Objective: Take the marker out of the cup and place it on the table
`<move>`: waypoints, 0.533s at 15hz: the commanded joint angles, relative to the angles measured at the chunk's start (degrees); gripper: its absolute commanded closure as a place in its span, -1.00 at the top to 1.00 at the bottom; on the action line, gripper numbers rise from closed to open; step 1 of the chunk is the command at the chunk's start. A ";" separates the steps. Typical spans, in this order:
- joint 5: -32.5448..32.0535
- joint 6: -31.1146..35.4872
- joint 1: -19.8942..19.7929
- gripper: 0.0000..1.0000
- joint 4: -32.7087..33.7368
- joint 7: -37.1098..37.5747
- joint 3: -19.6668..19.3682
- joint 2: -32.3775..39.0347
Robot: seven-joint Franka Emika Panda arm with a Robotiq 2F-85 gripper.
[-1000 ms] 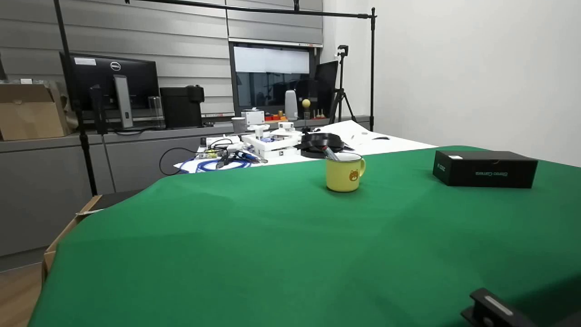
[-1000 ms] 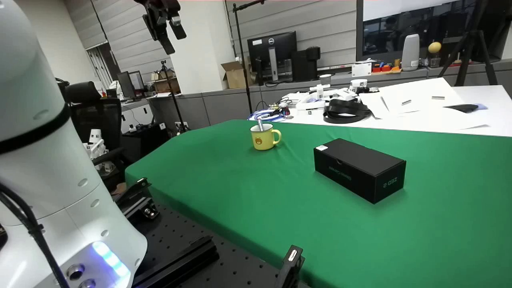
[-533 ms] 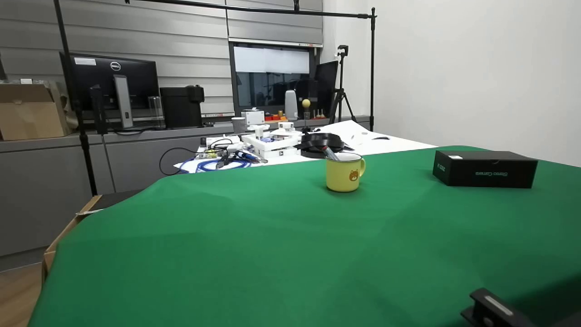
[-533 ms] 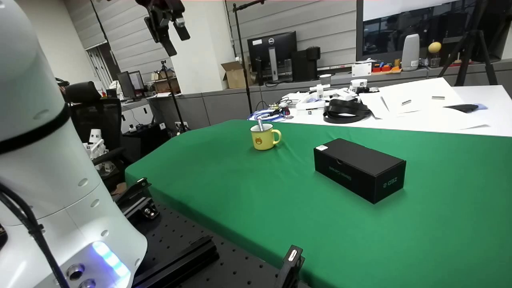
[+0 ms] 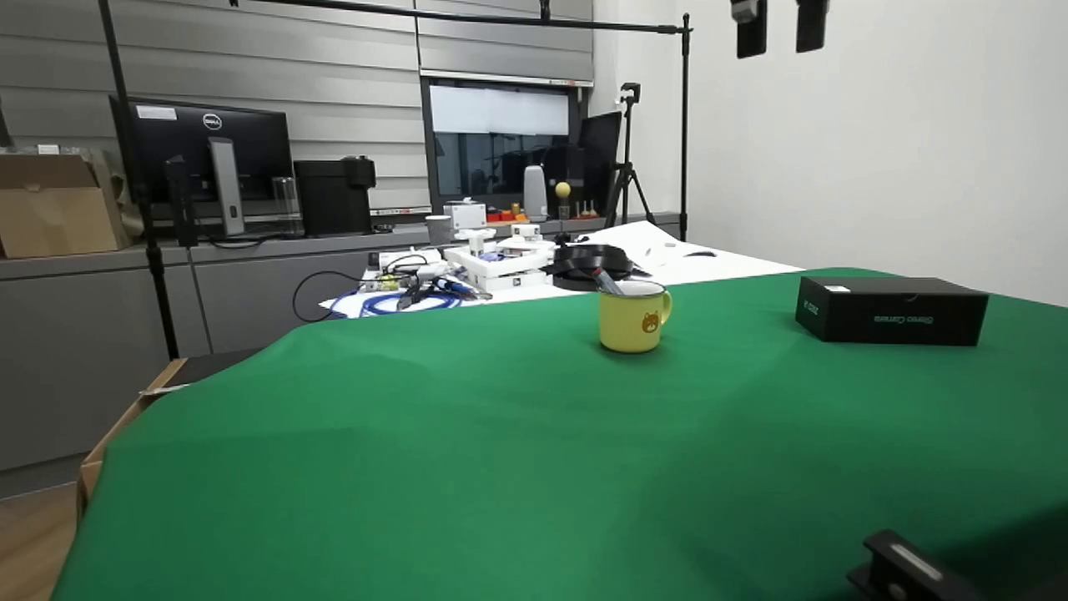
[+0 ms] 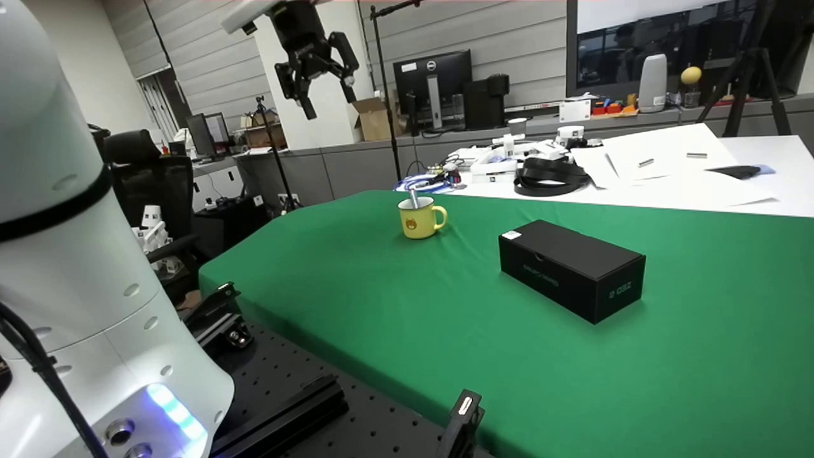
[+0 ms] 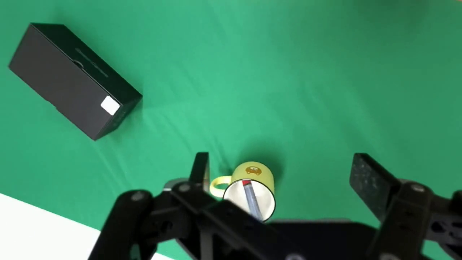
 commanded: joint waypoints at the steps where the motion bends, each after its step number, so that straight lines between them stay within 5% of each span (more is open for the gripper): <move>1: -1.12 -3.09 -2.02 1.00 11.32 -8.61 0.09 14.88; 4: -7.37 -8.14 -3.16 1.00 20.44 -8.18 0.83 25.87; 5: -9.42 -10.10 0.86 1.00 23.65 -8.03 -3.14 29.47; 8: -11.64 -14.45 3.45 1.00 33.06 -9.55 -5.45 39.78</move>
